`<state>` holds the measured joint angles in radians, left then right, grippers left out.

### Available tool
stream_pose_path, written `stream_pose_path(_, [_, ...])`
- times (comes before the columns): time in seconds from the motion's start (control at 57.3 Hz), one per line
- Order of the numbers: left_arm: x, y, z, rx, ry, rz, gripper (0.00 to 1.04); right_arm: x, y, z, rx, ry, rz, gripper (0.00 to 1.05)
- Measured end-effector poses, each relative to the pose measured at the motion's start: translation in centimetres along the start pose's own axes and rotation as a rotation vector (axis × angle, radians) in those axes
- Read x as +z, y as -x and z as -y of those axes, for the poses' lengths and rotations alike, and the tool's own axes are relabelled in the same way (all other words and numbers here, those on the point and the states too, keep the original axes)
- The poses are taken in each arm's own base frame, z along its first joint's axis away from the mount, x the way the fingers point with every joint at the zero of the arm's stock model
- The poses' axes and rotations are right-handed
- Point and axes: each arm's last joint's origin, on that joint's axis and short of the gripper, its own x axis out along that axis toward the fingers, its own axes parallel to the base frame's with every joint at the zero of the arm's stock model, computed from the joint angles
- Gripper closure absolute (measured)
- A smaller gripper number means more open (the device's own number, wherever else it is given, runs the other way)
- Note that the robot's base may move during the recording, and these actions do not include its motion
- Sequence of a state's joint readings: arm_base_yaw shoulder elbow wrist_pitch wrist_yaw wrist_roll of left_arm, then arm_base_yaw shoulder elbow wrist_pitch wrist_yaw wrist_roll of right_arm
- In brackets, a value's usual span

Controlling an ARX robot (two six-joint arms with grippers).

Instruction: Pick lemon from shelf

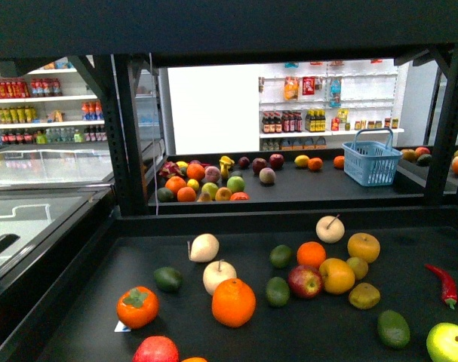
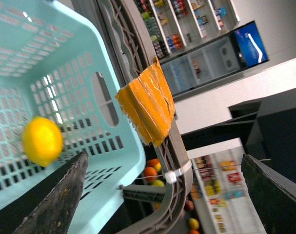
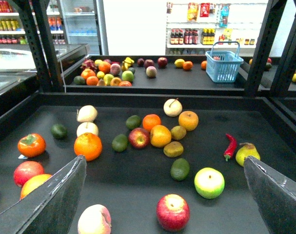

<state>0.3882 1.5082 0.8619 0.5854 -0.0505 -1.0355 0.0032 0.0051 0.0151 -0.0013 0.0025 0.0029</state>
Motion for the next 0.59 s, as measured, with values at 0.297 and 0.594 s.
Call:
stream_pose_path(0.297, [-3.6,11.5,4.0,-0.133,-0.708,0.078,0.08,0.0,0.0,0.0,0.0,0.0,0.0,0.07])
stream_pose_path(0.594, [-5.2,19.5,0.9,-0.416,-0.994,-0.175,0.35,0.0,0.0,0.0,0.0,0.0,0.0,0.07])
